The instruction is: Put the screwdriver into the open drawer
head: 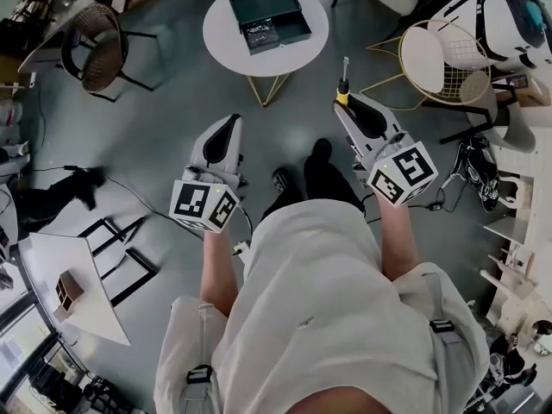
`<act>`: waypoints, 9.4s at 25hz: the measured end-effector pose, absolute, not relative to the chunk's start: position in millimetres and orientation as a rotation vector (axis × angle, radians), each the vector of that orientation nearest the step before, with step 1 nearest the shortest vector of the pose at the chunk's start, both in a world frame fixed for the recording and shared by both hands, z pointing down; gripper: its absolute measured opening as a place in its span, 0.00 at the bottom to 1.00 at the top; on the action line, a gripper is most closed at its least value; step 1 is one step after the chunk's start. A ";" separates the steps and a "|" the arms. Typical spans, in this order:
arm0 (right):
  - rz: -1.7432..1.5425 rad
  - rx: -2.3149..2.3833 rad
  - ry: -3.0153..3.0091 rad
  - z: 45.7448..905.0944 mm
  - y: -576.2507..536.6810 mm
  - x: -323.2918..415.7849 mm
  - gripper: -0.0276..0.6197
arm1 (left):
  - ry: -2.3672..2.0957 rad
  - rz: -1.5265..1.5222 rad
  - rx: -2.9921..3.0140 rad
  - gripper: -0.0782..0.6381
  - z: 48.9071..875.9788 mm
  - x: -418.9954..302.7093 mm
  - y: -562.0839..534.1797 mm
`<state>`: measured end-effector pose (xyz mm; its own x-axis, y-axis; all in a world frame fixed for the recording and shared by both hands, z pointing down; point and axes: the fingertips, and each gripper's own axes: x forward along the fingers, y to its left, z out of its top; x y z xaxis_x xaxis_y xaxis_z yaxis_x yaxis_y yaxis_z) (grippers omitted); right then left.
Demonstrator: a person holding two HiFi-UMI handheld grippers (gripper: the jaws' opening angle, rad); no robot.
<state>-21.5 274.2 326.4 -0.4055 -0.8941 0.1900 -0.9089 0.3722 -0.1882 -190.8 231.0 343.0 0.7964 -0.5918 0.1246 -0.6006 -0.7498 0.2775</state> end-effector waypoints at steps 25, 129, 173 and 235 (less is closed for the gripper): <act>0.393 1.532 -2.683 318.8 151.0 42.4 0.17 | -1.012 0.089 2.691 0.12 330.2 -113.7 134.2; 0.613 0.669 -2.412 604.3 -111.8 20.3 0.18 | -1.289 0.227 2.323 0.12 424.6 -98.1 -118.5; 0.605 0.674 -1.929 752.0 -102.4 45.3 0.18 | -1.297 0.258 2.259 0.12 444.2 -80.2 -91.2; 0.440 0.974 -2.327 520.2 -144.9 70.2 0.06 | -1.302 0.121 2.482 0.12 379.8 -35.9 -119.8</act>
